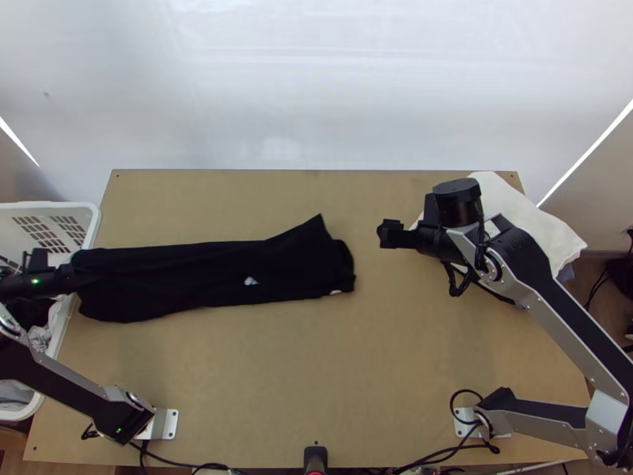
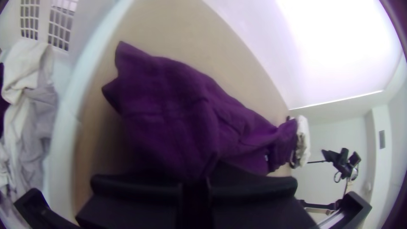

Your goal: Fold the t-shirt

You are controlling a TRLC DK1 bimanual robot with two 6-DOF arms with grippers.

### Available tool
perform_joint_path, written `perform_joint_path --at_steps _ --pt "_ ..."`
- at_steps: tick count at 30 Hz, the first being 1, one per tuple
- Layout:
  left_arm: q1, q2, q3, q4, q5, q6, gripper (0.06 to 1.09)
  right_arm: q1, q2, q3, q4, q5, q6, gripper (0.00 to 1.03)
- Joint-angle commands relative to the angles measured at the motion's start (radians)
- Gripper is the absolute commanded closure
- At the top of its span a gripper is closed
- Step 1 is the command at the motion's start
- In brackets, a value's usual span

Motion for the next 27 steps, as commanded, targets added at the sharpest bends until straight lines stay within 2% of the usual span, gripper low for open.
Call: perform_joint_path --at_steps 1,7,9,14,17,20,23,27 --pt "0.018 -0.124 0.000 0.232 -0.267 -0.114 1.05 0.001 -0.015 -0.014 0.001 0.000 0.002 0.04" --pt "-0.013 -0.219 0.086 0.223 -0.411 -0.141 1.05 0.005 -0.015 -0.016 0.002 0.000 0.004 0.04" --pt "-0.056 -0.261 0.103 0.218 -0.497 -0.153 1.05 0.005 -0.016 -0.017 0.002 0.000 0.004 0.04" --pt "-0.215 -0.366 0.140 0.160 -0.624 -0.187 1.05 0.005 -0.025 -0.026 0.004 0.000 0.004 0.04" --pt "-0.353 -0.397 0.172 0.093 -0.681 -0.244 1.05 0.005 -0.035 -0.029 0.004 0.000 0.004 0.04" --pt "-0.530 -0.408 0.206 0.056 -0.699 -0.336 1.05 0.003 -0.042 -0.034 0.007 0.000 0.005 0.04" --pt "-0.727 -0.396 0.230 0.053 -0.748 -0.423 1.05 0.003 -0.054 -0.037 0.007 0.000 0.007 0.04" --pt "-0.951 -0.359 0.287 0.053 -0.761 -0.543 1.05 0.000 -0.077 -0.043 0.007 0.000 0.010 0.04"
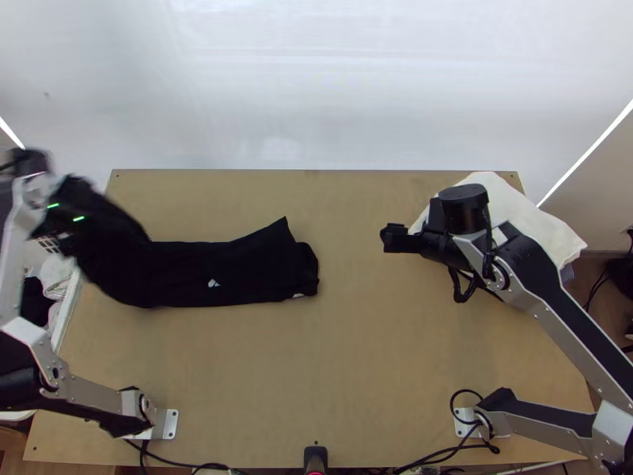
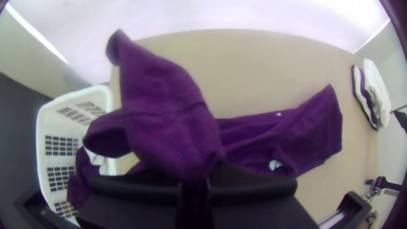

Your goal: Fold the t-shirt

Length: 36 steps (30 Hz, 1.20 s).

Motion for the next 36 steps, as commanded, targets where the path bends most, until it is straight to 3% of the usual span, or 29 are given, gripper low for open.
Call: perform_joint_path --at_steps 1,8,17,29,30,31,32,33,36 --pt "-0.395 0.033 0.105 -0.022 -0.057 -0.192 1.05 -0.005 -0.035 -0.014 0.001 0.000 0.006 0.04" --pt "-0.607 0.152 0.240 -0.071 -0.057 -0.309 1.05 -0.023 -0.078 -0.034 0.000 0.000 0.008 0.04" --pt "-0.814 0.218 0.253 -0.097 -0.057 -0.418 1.05 -0.060 -0.101 -0.037 -0.005 0.000 0.002 0.04" --pt "-0.938 0.327 0.310 -0.060 -0.056 -0.502 1.05 -0.061 -0.102 -0.028 -0.002 0.000 0.006 0.04" --pt "-0.947 0.344 0.329 -0.060 -0.056 -0.501 1.02 -0.061 -0.102 -0.025 -0.002 0.000 0.006 0.04" --pt "-0.953 0.364 0.350 -0.060 -0.056 -0.501 0.79 -0.061 -0.102 -0.022 -0.002 0.002 0.006 0.04" --pt "-0.957 0.379 0.379 -0.060 -0.056 -0.499 0.42 -0.063 -0.104 -0.020 0.000 0.000 0.006 0.04" --pt "-0.966 0.392 0.413 -0.060 -0.044 -0.519 0.15 -0.063 -0.104 -0.020 0.001 0.000 0.006 0.04" --pt "-0.966 0.445 0.577 -0.054 0.050 -0.573 0.11 -0.063 -0.104 -0.026 0.004 0.000 0.009 0.04"
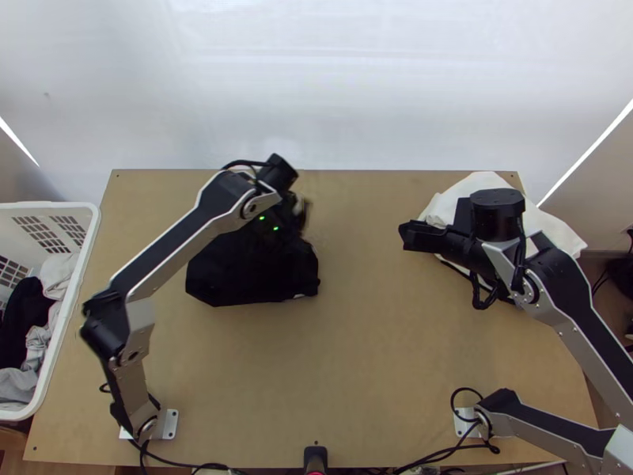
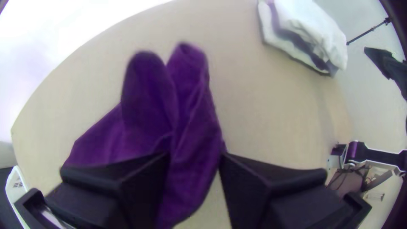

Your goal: Fold the t-shirt

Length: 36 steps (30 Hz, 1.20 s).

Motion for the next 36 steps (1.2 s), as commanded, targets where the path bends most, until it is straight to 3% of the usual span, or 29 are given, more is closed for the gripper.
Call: perform_joint_path --at_steps 1,5,9,14,21,26,36 --pt "-0.034 0.104 0.267 0.018 0.131 -0.085 0.11 0.002 0.001 -0.002 0.009 0.000 0.003 0.04" --pt "-0.034 0.063 0.330 0.113 0.145 -0.111 0.11 0.028 0.018 -0.019 0.027 0.000 0.008 0.04" --pt "0.046 -0.008 0.302 0.104 0.152 -0.116 0.11 0.068 0.054 -0.018 0.052 0.000 0.014 0.04" --pt "0.244 -0.093 0.100 -0.060 0.148 0.094 0.11 0.192 0.149 0.028 0.061 0.000 0.064 0.03" --pt "0.421 -0.184 -0.187 -0.101 0.113 0.298 0.11 0.356 0.401 0.199 0.012 -0.049 0.150 0.04" --pt "0.460 -0.227 -0.347 -0.081 0.106 0.349 0.11 0.311 0.544 0.315 -0.043 -0.092 0.227 0.06" --pt "0.451 -0.293 -0.572 -0.017 -0.010 0.389 0.11 0.206 0.697 0.303 -0.013 -0.112 0.219 0.10"
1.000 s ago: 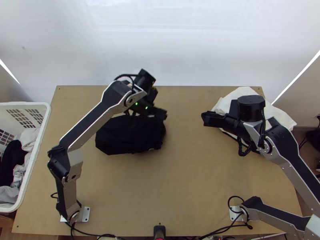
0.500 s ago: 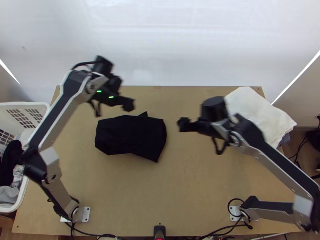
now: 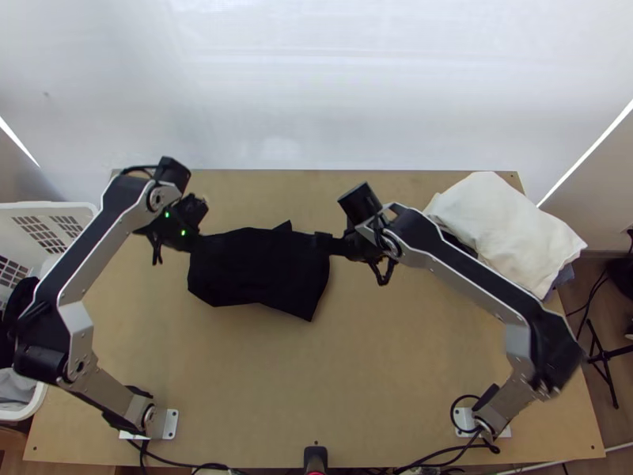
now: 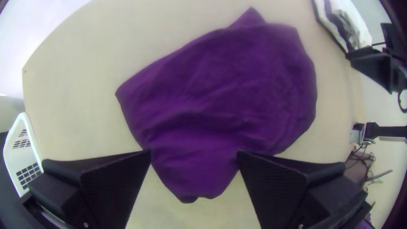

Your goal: Fold the t-shirt

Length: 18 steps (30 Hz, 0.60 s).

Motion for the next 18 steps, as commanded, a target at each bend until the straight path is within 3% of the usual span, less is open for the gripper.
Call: perform_joint_path --at_steps 1,8,13,18 --pt "0.004 -0.061 -0.155 0.023 -0.067 0.051 0.11 -0.050 0.118 0.019 0.027 -0.018 0.008 0.10" --pt "-0.016 -0.084 -0.267 0.040 -0.113 0.055 0.11 -0.067 0.148 0.019 0.064 -0.024 0.006 0.10" --pt "-0.074 -0.090 -0.421 0.160 -0.202 0.045 0.11 -0.086 0.155 0.027 0.071 -0.032 -0.001 0.10" --pt "-0.118 -0.059 -0.532 0.275 -0.209 0.017 0.11 -0.089 0.175 0.034 0.088 -0.041 0.000 0.10"
